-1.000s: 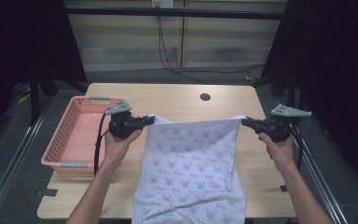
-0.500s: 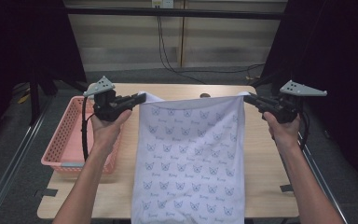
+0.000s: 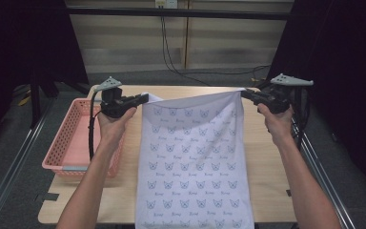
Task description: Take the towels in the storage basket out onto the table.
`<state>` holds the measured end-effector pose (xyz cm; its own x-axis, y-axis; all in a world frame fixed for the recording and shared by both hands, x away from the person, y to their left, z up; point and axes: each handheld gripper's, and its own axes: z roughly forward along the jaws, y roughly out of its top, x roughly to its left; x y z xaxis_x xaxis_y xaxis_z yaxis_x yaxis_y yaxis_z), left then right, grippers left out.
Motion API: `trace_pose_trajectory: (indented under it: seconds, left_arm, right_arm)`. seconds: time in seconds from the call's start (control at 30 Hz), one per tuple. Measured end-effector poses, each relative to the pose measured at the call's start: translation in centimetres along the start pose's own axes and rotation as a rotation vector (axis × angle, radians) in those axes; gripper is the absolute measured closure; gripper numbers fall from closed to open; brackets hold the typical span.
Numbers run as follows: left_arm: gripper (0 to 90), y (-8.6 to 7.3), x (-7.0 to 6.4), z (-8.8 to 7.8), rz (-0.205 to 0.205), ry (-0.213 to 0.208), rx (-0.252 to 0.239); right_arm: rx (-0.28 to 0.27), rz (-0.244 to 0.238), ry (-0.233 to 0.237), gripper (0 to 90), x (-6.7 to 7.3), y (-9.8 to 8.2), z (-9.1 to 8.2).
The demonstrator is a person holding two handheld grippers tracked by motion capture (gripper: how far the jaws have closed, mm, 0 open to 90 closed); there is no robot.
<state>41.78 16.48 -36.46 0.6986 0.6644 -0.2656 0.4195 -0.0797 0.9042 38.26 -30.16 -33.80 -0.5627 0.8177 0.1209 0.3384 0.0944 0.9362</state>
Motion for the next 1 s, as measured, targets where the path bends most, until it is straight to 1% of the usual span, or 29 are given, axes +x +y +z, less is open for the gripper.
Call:
trace_pose_trajectory:
  seconds: [0.03,0.07,0.1,0.13,0.17,0.2,0.23,0.27,0.3,0.33,0.37,0.4,0.43,0.47,0.5,0.53,0.57,0.6,0.63,0.67,0.7,0.73,0.8,0.83,0.87,0.9,0.93,0.97,1.0]
  left_arm:
    - [87.7,-0.6,0.5,0.7,-0.014,0.012,0.014]
    - [87.7,-1.2,1.1,1.3,-0.027,0.012,0.023]
    - [87.7,-1.7,1.7,1.9,-0.05,0.005,0.032]
    - [87.5,-2.1,2.2,2.6,-0.052,0.019,0.047]
    - [87.3,-2.5,2.7,3.2,-0.068,0.014,0.054]
    - [86.8,-2.7,3.2,3.7,-0.07,0.012,0.062]
    - [84.4,-2.8,3.6,4.1,-0.073,0.023,0.062]
    - [79.2,-2.8,3.9,4.4,-0.085,0.023,0.061]
    - [72.4,-2.8,4.2,4.5,-0.113,0.04,0.056]
    - [61.9,-2.7,4.5,4.6,-0.13,0.059,0.059]
    - [52.7,-2.6,4.7,4.6,-0.131,0.075,0.061]
    - [48.2,-2.4,4.8,4.4,-0.125,0.106,0.061]
    - [45.0,-2.2,4.9,4.3,-0.115,0.115,0.073]
    - [42.6,-2.1,4.9,4.2,-0.109,0.102,0.083]
    - [42.8,-2.0,4.8,3.9,-0.112,0.107,0.073]
    - [42.6,-2.0,4.7,3.8,-0.113,0.104,0.071]
    - [42.7,-2.1,4.5,3.7,-0.104,0.087,0.078]
    - [44.0,-2.1,4.1,3.7,-0.09,0.092,0.095]
    - [44.3,-2.2,3.7,3.6,-0.071,0.086,0.109]
    - [46.9,-2.4,3.2,3.4,-0.063,0.07,0.108]
    - [49.3,-2.6,2.6,3.1,-0.057,0.056,0.111]
    - [50.4,-2.9,2.1,2.9,-0.048,0.038,0.112]
    - [55.3,-4.2,0.4,1.9,-0.021,-0.007,0.124]
    - [55.5,-4.6,-0.2,1.6,-0.028,-0.023,0.126]
    - [56.2,-5.0,-0.8,1.3,-0.023,-0.046,0.141]
    - [56.9,-5.4,-1.5,1.1,-0.001,-0.067,0.153]
    - [58.5,-6.1,-2.3,0.6,0.026,-0.078,0.154]
    - [59.9,-7.1,-3.1,0.1,0.026,-0.111,0.177]
    - [60.6,-7.7,-3.6,-0.1,0.04,-0.125,0.207]
  right_arm:
    - [0.029,-0.003,-0.015,87.5,-0.3,-0.5,0.9]
    - [0.048,0.002,-0.021,87.5,-0.5,-1.0,1.5]
    - [0.065,0.002,-0.028,87.6,-0.9,-1.4,2.2]
    - [0.082,0.01,-0.042,87.5,-1.3,-1.8,2.9]
    - [0.101,0.02,-0.044,87.6,-1.7,-2.2,3.6]
    - [0.122,0.026,-0.056,87.5,-2.1,-2.5,4.3]
    - [0.142,0.029,-0.069,87.0,-2.5,-2.8,4.9]
    - [0.16,0.026,-0.08,85.1,-2.8,-3.0,5.5]
    - [0.169,0.032,-0.103,79.6,-3.1,-3.1,5.9]
    - [0.178,0.042,-0.13,71.5,-3.5,-3.2,6.3]
    - [0.184,0.051,-0.148,67.1,-3.8,-3.3,6.6]
    - [0.173,0.067,-0.167,63.3,-3.9,-3.3,6.6]
    - [0.168,0.078,-0.163,62.5,-4.0,-3.3,6.6]
    - [0.17,0.068,-0.148,62.0,-3.9,-3.4,6.5]
    - [0.171,0.048,-0.143,61.1,-3.6,-3.4,6.4]
    - [0.172,0.03,-0.134,59.9,-3.1,-3.5,6.1]
    - [0.171,0.02,-0.143,59.1,-2.8,-3.5,5.8]
    - [0.167,0.012,-0.138,59.1,-2.6,-3.7,5.5]
    - [0.169,0.008,-0.133,58.9,-2.3,-3.9,5.2]
    - [0.173,0.001,-0.136,58.4,-2.1,-4.0,4.9]
    - [0.167,0.002,-0.126,58.3,-1.9,-4.3,4.4]
    - [0.165,0.005,-0.103,57.8,-1.7,-4.6,3.8]
    - [0.165,0.0,-0.081,56.5,-1.0,-5.5,2.6]
    - [0.192,-0.011,-0.056,55.0,-0.3,-6.4,1.7]
    - [0.19,-0.012,-0.049,53.9,0.0,-6.9,1.3]
    - [0.196,-0.013,-0.036,53.9,0.3,-7.5,0.9]
    - [0.211,-0.016,-0.022,53.8,0.6,-8.0,0.5]
    - [0.224,-0.019,-0.011,53.4,1.1,-8.8,-0.1]
    - [0.226,-0.018,0.009,53.2,1.8,-9.9,-0.9]
